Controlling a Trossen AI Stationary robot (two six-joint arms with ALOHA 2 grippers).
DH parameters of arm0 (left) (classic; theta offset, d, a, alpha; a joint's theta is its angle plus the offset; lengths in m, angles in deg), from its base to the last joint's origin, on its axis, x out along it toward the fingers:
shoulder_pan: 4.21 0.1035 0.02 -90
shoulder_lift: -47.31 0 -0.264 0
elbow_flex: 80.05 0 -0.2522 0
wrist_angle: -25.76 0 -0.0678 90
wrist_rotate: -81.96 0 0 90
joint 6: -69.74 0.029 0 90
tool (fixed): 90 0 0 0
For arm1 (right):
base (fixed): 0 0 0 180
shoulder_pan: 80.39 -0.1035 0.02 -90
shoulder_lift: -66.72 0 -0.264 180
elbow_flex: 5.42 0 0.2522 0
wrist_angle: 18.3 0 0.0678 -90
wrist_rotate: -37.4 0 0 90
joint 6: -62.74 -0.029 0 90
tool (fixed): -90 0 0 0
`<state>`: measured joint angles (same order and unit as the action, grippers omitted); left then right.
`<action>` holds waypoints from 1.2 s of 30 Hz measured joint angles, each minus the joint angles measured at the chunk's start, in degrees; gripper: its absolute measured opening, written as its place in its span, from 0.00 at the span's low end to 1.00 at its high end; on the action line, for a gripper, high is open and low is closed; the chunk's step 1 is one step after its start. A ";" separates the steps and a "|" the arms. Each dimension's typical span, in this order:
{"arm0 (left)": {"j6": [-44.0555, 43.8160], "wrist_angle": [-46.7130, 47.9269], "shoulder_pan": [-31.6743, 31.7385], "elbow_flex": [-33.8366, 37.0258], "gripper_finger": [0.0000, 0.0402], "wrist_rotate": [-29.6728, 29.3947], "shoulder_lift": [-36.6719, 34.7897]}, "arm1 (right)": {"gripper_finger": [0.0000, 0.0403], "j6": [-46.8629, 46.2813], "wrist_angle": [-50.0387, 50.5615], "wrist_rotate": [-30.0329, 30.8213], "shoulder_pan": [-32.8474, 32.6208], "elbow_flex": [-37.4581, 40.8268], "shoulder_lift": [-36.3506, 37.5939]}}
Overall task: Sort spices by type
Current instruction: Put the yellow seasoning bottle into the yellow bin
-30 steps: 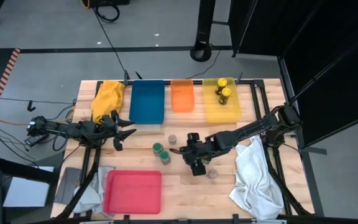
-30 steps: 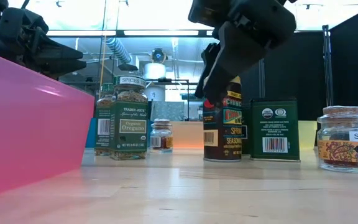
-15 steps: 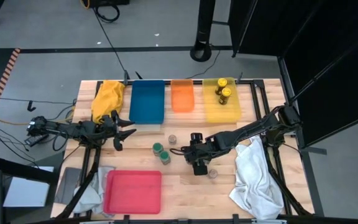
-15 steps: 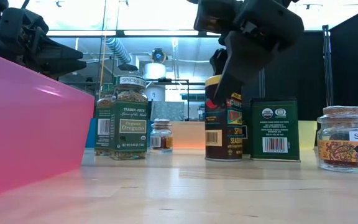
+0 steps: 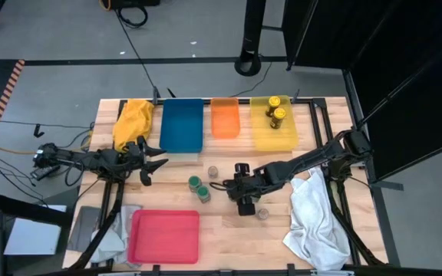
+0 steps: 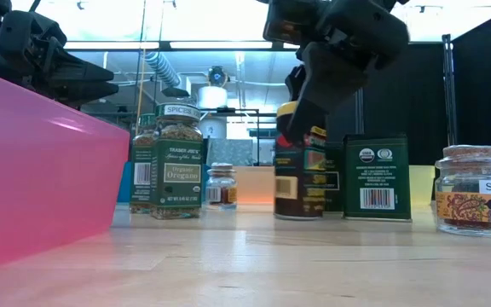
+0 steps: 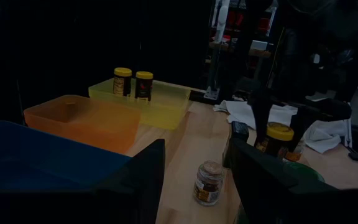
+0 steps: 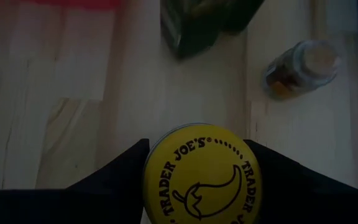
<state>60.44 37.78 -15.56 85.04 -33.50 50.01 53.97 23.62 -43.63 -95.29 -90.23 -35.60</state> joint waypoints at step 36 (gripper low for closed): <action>0.01 0.01 0.00 0.00 0.46 -0.04 -0.02 | 0.59 -2.65 28.01 12.32 29.26 0.00 25.85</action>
<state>60.45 37.79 -15.56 85.04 -33.54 49.99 51.32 51.63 -31.31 -66.04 -90.23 -9.75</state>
